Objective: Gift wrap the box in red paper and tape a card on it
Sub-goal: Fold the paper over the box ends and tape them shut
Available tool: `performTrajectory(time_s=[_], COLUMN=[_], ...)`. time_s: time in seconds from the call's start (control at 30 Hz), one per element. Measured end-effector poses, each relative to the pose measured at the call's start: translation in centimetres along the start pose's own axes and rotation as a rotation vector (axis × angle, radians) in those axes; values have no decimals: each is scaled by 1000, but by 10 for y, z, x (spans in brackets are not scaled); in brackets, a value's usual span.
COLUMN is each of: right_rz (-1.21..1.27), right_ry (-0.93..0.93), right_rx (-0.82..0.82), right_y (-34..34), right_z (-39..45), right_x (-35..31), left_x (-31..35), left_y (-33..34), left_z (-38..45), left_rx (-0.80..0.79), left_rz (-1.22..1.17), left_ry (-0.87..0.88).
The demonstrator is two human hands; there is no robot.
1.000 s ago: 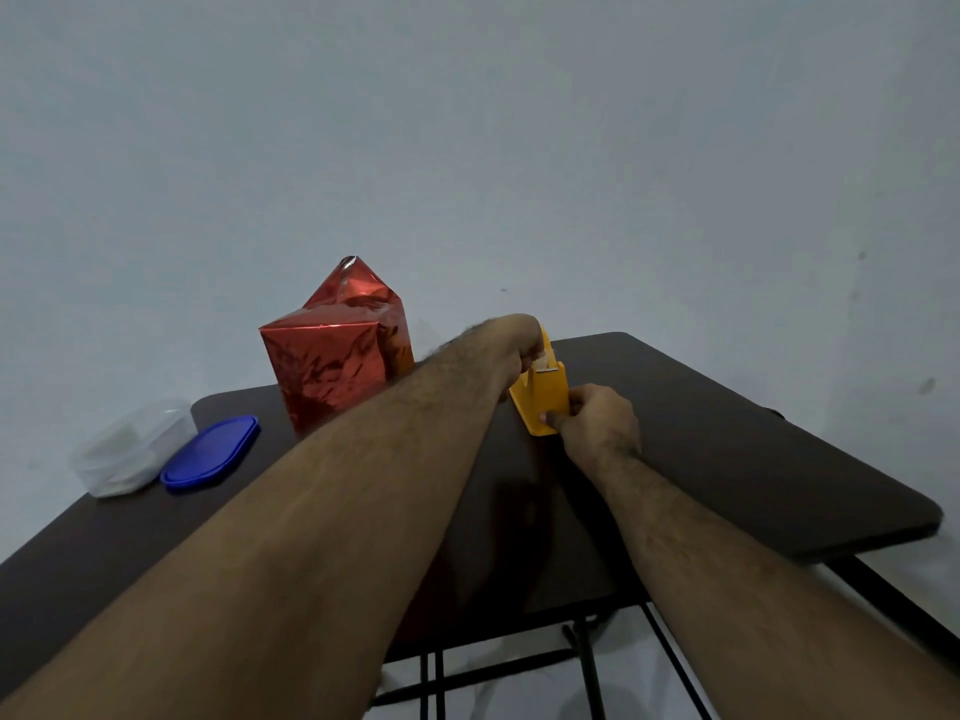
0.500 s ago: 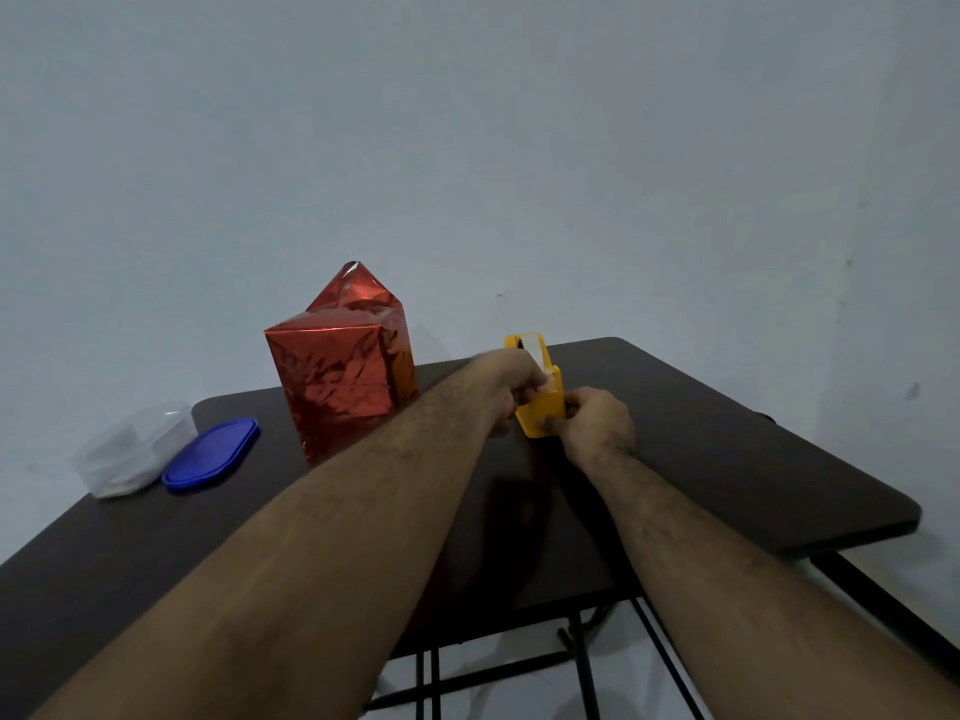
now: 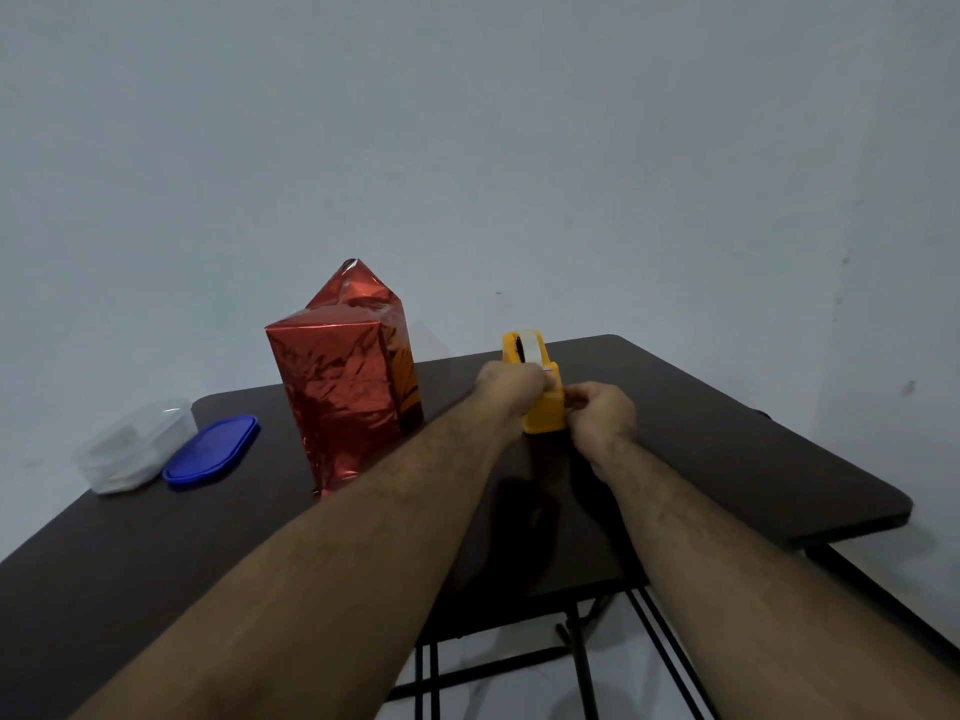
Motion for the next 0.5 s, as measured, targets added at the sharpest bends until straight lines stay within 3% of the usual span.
performTrajectory(time_s=[0.3,0.4,0.5], right_rz=[-112,-159,-40], right_ry=[-43,-199,-411], right_rx=[237,324,394], right_y=[-13,-17,-21], right_z=[-35,-49,-58], right_x=[-25,-37,-69], left_x=[75,94,113], left_y=[-55,-90,-127], left_z=[-47,-58,-71], left_rx=[-206,-226,-263], left_rz=[-135,-136,-131], left_ry=[332,384,430])
Point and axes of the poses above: each hand's wrist, its own z-axis towards the middle knuckle, its own y-axis out of the palm, x = y × z, the point moved 1 cm from there along z, towards the middle knuckle, and after that the axes turned 11 degrees about y, right-handed, at the moved point
